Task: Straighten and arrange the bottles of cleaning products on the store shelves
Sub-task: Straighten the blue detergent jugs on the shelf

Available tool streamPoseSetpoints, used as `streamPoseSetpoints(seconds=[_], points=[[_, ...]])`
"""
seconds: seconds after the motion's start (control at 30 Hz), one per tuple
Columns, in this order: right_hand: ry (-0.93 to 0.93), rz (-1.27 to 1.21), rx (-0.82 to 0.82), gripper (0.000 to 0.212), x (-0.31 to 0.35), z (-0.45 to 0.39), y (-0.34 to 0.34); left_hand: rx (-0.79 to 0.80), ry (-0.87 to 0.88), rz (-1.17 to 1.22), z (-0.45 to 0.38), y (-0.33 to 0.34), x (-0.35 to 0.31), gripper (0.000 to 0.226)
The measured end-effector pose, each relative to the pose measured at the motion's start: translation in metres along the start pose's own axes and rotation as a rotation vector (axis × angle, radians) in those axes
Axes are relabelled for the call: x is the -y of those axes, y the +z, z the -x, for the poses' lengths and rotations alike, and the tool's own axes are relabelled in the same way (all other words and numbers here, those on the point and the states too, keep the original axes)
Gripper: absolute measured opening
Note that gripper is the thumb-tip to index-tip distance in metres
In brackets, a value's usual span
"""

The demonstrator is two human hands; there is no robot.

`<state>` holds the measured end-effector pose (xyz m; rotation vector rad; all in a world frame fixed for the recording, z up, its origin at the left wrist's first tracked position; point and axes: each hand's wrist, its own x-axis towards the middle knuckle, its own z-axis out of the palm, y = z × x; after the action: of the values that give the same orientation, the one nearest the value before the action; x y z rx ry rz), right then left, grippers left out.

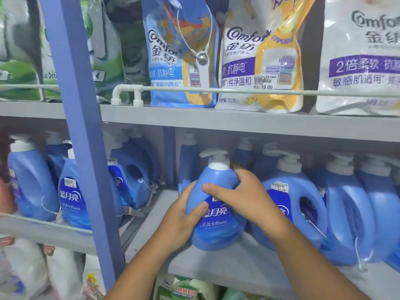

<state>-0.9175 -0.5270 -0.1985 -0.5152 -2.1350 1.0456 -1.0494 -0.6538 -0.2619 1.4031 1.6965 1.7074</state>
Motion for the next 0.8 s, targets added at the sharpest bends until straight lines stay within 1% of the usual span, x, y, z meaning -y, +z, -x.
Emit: streamPoseSetpoints(seconds=[0.03, 0.07, 0.1, 0.17, 0.2, 0.23, 0.27, 0.3, 0.33, 0.37, 0.47, 0.5, 0.53, 0.57, 0.6, 0.63, 0.67, 0.7, 0.73, 0.77, 0.8], points=[[0.027, -0.002, -0.016, 0.044, -0.002, -0.003, 0.001, 0.031, 0.001, -0.021, -0.004, -0.001, 0.002, 0.042], [0.055, -0.007, -0.036, 0.048, -0.004, -0.004, 0.001, 0.03, 0.017, -0.059, -0.009, -0.002, 0.003, 0.041], [0.079, -0.005, -0.058, 0.05, -0.006, -0.004, 0.0, -0.045, 0.044, -0.096, -0.017, -0.004, 0.007, 0.042], [0.108, -0.003, -0.082, 0.054, -0.01, -0.004, -0.004, -0.369, 0.028, -0.22, -0.046, -0.015, 0.017, 0.038], [0.116, -0.002, -0.08, 0.056, -0.011, -0.005, -0.006, -0.512, -0.058, -0.29, -0.062, -0.023, 0.02, 0.035], [0.124, 0.001, -0.068, 0.057, -0.013, -0.007, -0.007, -0.58, -0.164, -0.355, -0.077, -0.03, 0.024, 0.037], [0.129, 0.0, -0.062, 0.057, -0.015, -0.008, -0.007, -0.564, -0.265, -0.401, -0.089, -0.033, 0.029, 0.042], [0.131, -0.005, -0.064, 0.056, -0.016, -0.009, -0.007, -0.508, -0.323, -0.429, -0.097, -0.033, 0.033, 0.044], [0.128, -0.01, -0.073, 0.054, -0.016, -0.01, -0.007, -0.456, -0.338, -0.442, -0.099, -0.029, 0.037, 0.043], [0.124, -0.013, -0.084, 0.052, -0.017, -0.011, -0.007, -0.411, -0.313, -0.441, -0.099, -0.023, 0.038, 0.039], [0.129, -0.004, -0.11, 0.052, -0.019, -0.013, -0.005, -0.222, -0.227, -0.38, -0.091, -0.009, 0.043, 0.019], [0.133, 0.005, -0.12, 0.054, -0.021, -0.014, -0.004, -0.226, -0.212, -0.386, -0.094, -0.009, 0.046, 0.016], [0.138, 0.016, -0.135, 0.057, -0.022, -0.016, -0.002, -0.3, -0.194, -0.409, -0.103, -0.011, 0.049, 0.01], [0.141, 0.031, -0.156, 0.06, -0.023, -0.017, -0.001, -0.409, -0.163, -0.422, -0.112, -0.013, 0.049, 0.005], [0.143, 0.046, -0.182, 0.061, -0.025, -0.018, 0.001, -0.511, -0.131, -0.428, -0.123, -0.016, 0.047, 0.024], [0.145, 0.06, -0.21, 0.062, -0.026, -0.02, 0.004, -0.544, -0.116, -0.41, -0.134, -0.02, 0.045, 0.052], [0.153, 0.069, -0.233, 0.062, -0.027, -0.021, 0.006, -0.496, -0.119, -0.366, -0.144, -0.024, 0.041, 0.082], [0.165, 0.069, -0.25, 0.064, -0.027, -0.022, 0.008, -0.404, -0.128, -0.336, -0.152, -0.026, 0.037, 0.105], [0.178, 0.068, -0.262, 0.064, -0.027, -0.024, 0.009, -0.321, -0.122, -0.342, -0.16, -0.027, 0.038, 0.117], [0.188, 0.072, -0.271, 0.064, -0.027, -0.025, 0.01, -0.263, -0.106, -0.376, -0.165, -0.026, 0.042, 0.119], [0.193, 0.078, -0.281, 0.063, -0.027, -0.027, 0.01, -0.263, -0.094, -0.406, -0.171, -0.024, 0.049, 0.116]])
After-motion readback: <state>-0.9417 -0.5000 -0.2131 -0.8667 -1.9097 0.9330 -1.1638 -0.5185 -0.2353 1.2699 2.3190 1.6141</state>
